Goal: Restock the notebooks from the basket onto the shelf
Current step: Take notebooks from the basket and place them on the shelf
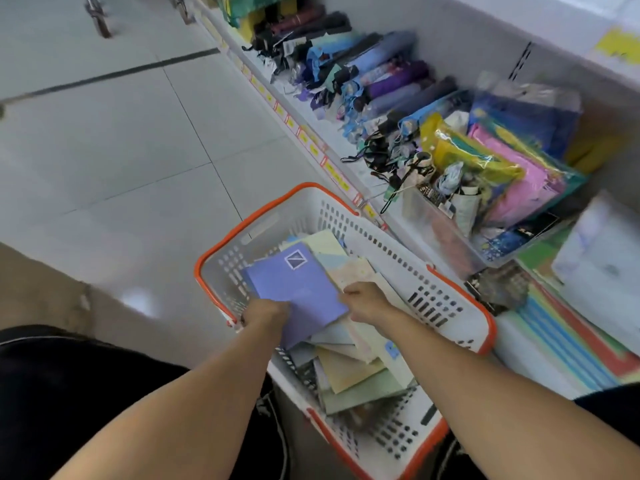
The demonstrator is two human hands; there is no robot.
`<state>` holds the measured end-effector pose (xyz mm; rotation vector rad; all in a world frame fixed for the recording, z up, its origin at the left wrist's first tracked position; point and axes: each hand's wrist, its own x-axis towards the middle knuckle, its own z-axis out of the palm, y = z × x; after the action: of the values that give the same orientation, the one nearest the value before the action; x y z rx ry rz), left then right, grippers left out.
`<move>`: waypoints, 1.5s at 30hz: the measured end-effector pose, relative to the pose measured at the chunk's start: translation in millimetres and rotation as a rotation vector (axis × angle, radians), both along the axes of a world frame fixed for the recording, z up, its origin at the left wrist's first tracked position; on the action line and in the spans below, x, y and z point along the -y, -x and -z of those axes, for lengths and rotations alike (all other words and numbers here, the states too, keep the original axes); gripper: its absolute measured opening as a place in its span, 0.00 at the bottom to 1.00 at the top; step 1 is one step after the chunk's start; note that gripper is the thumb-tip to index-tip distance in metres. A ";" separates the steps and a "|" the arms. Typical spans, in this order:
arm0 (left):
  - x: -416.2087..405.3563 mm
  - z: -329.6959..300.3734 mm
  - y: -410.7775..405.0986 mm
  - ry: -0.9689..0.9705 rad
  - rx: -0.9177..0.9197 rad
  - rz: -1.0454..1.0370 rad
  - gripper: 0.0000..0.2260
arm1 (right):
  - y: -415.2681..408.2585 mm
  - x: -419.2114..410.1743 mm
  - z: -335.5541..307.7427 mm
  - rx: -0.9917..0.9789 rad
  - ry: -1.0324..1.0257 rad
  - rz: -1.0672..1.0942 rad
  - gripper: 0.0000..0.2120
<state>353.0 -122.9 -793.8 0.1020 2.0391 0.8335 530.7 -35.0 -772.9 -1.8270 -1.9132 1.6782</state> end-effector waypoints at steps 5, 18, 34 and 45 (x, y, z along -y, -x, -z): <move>-12.0 -14.8 -13.9 -0.222 0.037 -0.020 0.12 | -12.3 -7.3 6.2 0.068 -0.072 -0.159 0.17; -33.6 -42.9 -39.8 -0.422 0.188 0.219 0.15 | -63.5 -37.3 6.1 0.199 -0.100 0.066 0.11; -8.4 -34.5 -37.0 -0.387 0.434 0.282 0.18 | -100.7 -6.6 17.6 0.267 0.014 0.057 0.29; -51.3 -104.9 -37.4 -0.634 0.096 0.177 0.05 | -38.8 -24.4 -106.2 -0.899 0.229 0.466 0.11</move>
<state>390.4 -71.6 -688.9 0.5731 1.5851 1.3124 569.5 -10.6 -666.6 -1.0839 -0.8924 2.0524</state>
